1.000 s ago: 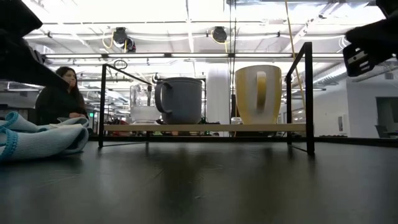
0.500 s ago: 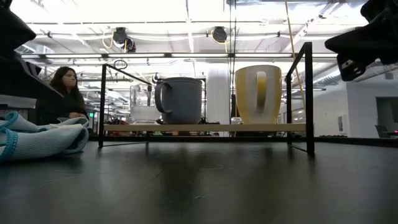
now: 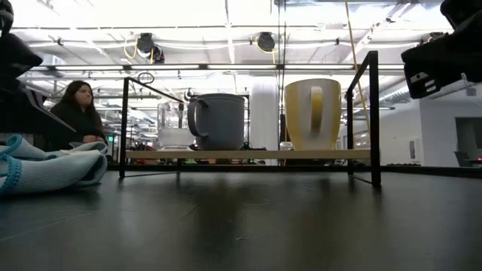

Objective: Stack small to large cups/mugs on shelf
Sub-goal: Adjust the mugs on the shelf

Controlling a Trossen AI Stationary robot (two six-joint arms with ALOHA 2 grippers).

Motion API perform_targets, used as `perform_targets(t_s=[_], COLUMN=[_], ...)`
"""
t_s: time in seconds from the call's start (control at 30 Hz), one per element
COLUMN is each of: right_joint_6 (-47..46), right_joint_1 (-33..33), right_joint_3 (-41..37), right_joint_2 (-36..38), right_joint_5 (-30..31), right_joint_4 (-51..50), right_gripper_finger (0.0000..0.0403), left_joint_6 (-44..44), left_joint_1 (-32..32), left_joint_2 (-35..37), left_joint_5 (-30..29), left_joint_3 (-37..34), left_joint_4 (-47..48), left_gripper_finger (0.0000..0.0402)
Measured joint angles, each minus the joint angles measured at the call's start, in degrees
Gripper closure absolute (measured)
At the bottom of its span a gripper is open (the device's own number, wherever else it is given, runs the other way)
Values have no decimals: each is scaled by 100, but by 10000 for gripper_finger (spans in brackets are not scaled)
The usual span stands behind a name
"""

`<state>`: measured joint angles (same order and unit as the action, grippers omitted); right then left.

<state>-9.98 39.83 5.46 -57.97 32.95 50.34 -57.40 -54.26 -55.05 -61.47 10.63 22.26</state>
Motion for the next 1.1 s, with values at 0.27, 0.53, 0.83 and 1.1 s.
perform_targets(t_s=[0.27, 0.53, 0.83, 1.1], right_joint_6=[226, 16, 396, 471], right_joint_1=[0, -58, -120, -109], right_joint_3=[37, 115, 1145, 2434], right_joint_2=[-209, -336, -953, -1275], right_joint_5=[7, 28, -11, -8], right_joint_4=[512, 507, 23, -1540], right_gripper_finger=[403, 403, 403, 403], left_joint_6=[13, 169, 312, 284], left_joint_1=[-9, -181, -181, -180], left_joint_2=[57, 374, 499, 498], left_joint_5=[-16, -75, -118, -116], left_joint_3=[0, 0, 2, 2], left_joint_4=[1, 12, 24, -1], left_gripper_finger=[401, 401, 401, 401])
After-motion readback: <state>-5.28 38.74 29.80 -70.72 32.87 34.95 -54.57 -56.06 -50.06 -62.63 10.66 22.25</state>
